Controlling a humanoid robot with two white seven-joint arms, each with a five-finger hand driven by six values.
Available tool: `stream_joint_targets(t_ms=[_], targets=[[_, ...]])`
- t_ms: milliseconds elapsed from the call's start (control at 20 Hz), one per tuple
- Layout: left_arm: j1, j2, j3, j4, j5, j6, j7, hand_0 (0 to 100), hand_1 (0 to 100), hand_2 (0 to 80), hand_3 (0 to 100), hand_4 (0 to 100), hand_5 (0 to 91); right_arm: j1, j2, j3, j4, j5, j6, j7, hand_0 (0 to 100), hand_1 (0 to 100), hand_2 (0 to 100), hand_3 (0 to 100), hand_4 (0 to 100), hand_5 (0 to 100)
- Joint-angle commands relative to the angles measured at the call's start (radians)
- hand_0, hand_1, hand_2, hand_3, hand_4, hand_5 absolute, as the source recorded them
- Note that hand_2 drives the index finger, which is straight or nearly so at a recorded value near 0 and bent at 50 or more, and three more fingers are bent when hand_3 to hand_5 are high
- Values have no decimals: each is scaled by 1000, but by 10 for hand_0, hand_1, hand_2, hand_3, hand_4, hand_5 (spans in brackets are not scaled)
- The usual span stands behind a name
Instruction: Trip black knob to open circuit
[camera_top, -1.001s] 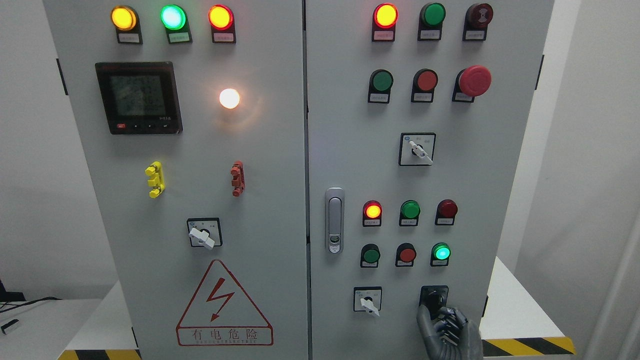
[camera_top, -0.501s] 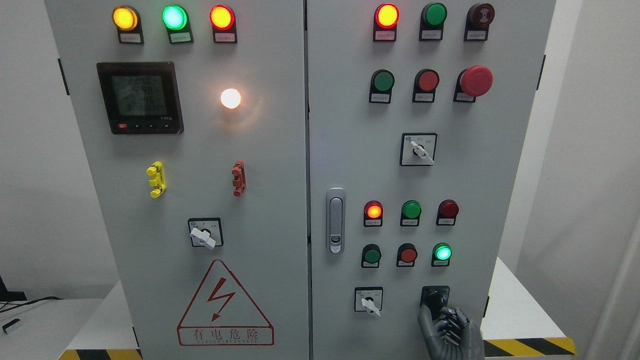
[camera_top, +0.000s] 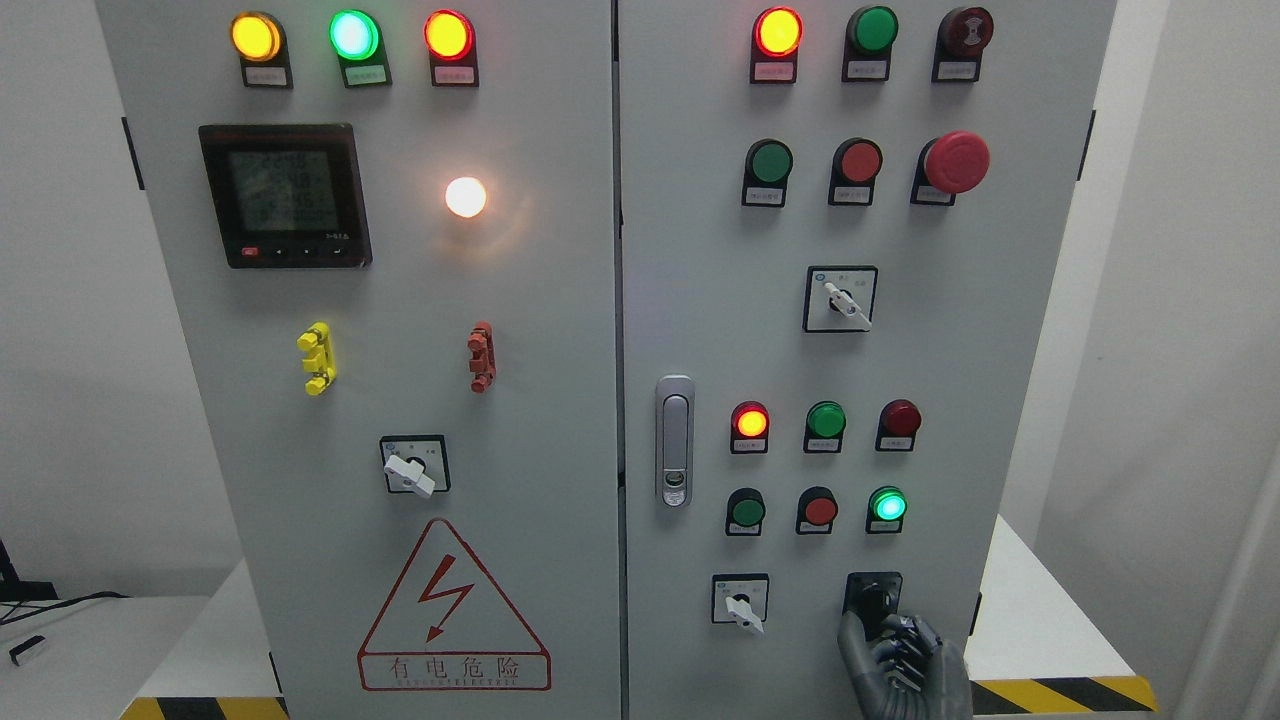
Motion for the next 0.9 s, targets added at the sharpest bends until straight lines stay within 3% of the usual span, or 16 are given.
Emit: stream_joint_targets(t_ms=[0,851], targets=[[0,-1,0,0,-31,0,-1,120,389,0,0,0,0,0,-3,-10,3,10,-25,0,383,708,520,810,870,987],[0,1,0,0,-31,0,-1,120,389,0,0,0,0,-1,-4,-13,5,33,-29,1,380,705,521,810,869,986]])
